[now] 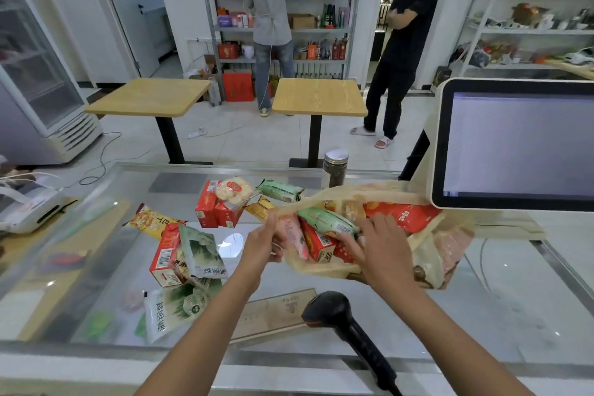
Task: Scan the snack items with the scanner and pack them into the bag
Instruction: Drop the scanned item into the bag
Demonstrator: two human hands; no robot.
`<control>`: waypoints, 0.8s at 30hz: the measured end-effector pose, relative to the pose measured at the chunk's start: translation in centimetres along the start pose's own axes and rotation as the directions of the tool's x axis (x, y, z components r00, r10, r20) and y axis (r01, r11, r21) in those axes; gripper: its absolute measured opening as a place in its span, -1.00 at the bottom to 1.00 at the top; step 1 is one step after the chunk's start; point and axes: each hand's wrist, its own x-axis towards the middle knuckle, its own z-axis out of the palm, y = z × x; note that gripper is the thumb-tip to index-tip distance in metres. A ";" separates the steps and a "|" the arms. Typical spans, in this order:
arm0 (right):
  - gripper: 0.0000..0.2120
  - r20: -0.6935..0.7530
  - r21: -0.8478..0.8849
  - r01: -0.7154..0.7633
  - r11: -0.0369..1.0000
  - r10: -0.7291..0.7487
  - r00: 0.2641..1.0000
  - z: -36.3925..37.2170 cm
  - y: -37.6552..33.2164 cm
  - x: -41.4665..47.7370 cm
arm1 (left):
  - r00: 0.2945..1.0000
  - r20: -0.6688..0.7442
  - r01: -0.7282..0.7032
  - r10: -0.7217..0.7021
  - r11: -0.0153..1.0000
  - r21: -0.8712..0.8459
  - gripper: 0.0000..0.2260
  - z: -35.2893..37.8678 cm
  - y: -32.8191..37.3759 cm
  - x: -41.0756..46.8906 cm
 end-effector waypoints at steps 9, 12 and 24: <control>-0.59 0.637 0.176 -0.388 0.905 0.195 0.745 -1.1 -1.7 -10.1 | 0.802 -0.227 -0.217 0.553 0.623 0.752 -0.87 -2.1 -8.5 -3.4; -0.64 0.730 0.296 -0.540 0.788 0.179 0.660 -0.7 -2.1 -9.3 | 0.623 -0.537 0.036 0.568 0.665 0.746 -0.60 -3.5 -7.1 -2.9; -0.56 0.901 0.371 -0.848 0.377 0.075 0.428 -0.4 -3.4 -8.1 | 0.618 -0.737 0.408 0.275 0.689 0.599 -0.30 -6.2 -5.7 -1.3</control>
